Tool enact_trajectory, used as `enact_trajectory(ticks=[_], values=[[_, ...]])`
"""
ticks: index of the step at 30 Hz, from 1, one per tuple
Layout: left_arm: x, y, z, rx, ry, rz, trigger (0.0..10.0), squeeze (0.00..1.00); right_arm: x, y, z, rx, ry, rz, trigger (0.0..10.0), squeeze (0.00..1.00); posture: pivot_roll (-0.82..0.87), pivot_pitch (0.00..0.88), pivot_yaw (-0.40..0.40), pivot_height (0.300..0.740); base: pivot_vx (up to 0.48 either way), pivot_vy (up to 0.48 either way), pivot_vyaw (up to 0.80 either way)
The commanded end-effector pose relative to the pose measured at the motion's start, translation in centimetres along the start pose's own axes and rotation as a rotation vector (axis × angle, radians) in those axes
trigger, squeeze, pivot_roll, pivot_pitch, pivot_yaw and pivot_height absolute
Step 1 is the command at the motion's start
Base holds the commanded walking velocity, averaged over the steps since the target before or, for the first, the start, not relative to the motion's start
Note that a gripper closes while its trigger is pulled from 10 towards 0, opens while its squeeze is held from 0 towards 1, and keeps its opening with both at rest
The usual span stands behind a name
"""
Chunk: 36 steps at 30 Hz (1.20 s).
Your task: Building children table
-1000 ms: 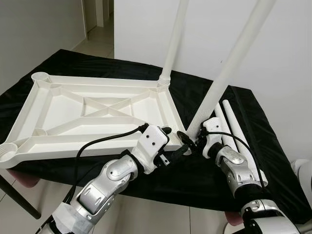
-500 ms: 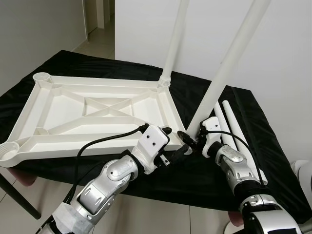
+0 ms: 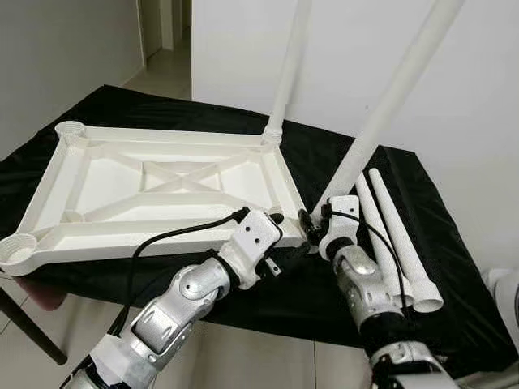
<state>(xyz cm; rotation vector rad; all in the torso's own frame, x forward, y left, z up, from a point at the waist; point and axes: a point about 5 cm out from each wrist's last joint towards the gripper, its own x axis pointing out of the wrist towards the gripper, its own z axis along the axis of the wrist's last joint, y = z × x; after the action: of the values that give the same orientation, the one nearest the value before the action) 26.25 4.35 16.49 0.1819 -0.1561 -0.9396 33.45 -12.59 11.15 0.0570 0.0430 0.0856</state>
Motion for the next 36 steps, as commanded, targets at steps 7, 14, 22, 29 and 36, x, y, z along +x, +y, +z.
enact_trajectory(ticks=[7,14,22,29,36], values=[[0.2,0.0,0.2,0.036,-0.010,-0.124,10.0,0.00,-2.4,-0.2,-0.9,0.063,0.040,-0.233,10.0,0.00,0.01,0.000,-0.135,0.740,0.000,0.000,0.00],[-0.4,0.2,-0.1,0.023,-0.007,-0.149,10.0,0.00,-2.8,0.4,-0.6,0.070,0.022,-0.227,10.0,0.00,0.00,0.000,-0.129,0.740,0.000,0.000,0.00],[-1.2,-0.7,-1.1,0.025,0.044,-0.241,10.0,0.00,-2.4,0.1,0.2,0.042,-0.028,-0.144,10.0,1.00,0.00,0.000,-0.132,0.740,0.000,0.000,0.00],[-1.4,-1.4,-1.7,0.017,0.063,-0.263,10.0,0.00,-2.3,-0.3,1.0,0.057,-0.069,-0.013,10.0,1.00,0.01,0.000,-0.136,0.740,0.000,0.000,0.00],[-1.4,-1.5,-1.6,0.018,0.065,-0.264,10.0,0.00,-2.4,-0.7,0.6,0.007,-0.044,0.159,10.0,0.00,0.00,0.000,-0.132,0.740,0.000,0.000,0.00]])
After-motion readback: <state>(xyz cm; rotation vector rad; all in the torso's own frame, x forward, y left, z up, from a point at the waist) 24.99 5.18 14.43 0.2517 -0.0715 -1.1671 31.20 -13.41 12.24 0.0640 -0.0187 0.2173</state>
